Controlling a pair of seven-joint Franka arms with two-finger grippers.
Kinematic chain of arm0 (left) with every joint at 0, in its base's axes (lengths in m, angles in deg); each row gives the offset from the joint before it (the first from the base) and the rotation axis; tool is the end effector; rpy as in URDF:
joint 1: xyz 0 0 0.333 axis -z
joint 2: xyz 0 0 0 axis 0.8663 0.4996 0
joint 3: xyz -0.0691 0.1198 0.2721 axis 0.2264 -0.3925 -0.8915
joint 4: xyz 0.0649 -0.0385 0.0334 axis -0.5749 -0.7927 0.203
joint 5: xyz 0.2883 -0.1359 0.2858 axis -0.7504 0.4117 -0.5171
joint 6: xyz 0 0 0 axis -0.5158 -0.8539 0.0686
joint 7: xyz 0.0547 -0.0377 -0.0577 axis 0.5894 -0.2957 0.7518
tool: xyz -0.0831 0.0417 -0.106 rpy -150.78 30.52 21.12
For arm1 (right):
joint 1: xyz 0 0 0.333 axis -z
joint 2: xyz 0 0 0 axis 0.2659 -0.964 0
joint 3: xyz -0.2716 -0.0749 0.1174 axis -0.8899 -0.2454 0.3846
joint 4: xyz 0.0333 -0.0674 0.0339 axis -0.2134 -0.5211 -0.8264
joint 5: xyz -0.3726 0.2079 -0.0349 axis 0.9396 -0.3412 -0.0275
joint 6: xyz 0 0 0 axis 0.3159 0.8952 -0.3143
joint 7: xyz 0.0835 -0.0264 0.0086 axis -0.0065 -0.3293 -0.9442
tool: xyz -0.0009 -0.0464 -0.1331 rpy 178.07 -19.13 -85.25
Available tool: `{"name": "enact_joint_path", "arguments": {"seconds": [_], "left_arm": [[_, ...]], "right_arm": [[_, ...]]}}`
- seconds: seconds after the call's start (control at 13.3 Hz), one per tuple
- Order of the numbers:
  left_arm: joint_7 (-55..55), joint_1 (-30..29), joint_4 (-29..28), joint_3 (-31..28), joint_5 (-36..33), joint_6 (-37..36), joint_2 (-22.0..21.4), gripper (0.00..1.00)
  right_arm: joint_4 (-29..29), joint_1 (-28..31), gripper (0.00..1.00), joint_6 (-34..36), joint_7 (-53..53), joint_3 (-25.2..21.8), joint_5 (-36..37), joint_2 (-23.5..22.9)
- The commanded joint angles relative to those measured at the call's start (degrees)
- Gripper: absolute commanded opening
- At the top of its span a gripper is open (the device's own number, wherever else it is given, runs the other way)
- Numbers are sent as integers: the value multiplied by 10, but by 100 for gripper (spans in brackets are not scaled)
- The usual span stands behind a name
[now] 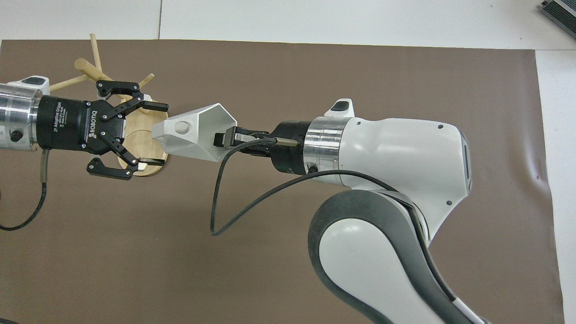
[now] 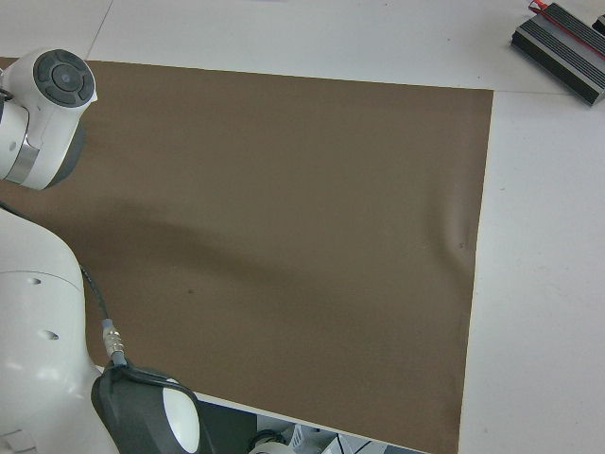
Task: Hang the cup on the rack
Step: 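Carry the cup to the left gripper and grasp it there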
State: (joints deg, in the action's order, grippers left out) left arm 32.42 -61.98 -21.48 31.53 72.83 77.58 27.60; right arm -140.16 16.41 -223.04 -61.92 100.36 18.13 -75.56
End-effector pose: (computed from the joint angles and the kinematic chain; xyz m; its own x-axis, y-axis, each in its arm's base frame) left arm 0.5888 -0.1490 0.5284 0.0029 0.4501 -0.8930 0.9976 -0.0631 -0.0285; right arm 0.5671 0.4065 0.5296 0.9819 -0.1585 0.1035 0.0054 -0.5229 -0.8524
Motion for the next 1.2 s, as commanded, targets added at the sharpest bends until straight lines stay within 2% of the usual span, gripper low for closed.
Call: {"name": "enact_joint_path", "arguments": {"seconds": [0.0,0.38,0.45,0.53,0.6,1.05,1.13], "left_arm": [[13,16,-6,-1,12,10,-7,100],[16,18,-6,2,13,19,-7,100],[15,18,-6,1,12,19,-7,71],[9,23,-6,1,12,19,-7,22],[4,24,-6,1,11,19,-7,0],[-10,16,-12,0,11,12,-10,0],[-9,15,-12,0,12,10,-11,0]], "right_arm": [[0,6,0,5,8,5,-5,2],[0,6,0,6,8,5,-6,2],[0,6,0,5,8,5,-5,2],[0,6,0,5,8,5,-5,2],[0,6,0,6,7,5,-5,2],[0,6,0,6,7,5,-5,2],[0,6,26,6,7,5,-5,2]]}}
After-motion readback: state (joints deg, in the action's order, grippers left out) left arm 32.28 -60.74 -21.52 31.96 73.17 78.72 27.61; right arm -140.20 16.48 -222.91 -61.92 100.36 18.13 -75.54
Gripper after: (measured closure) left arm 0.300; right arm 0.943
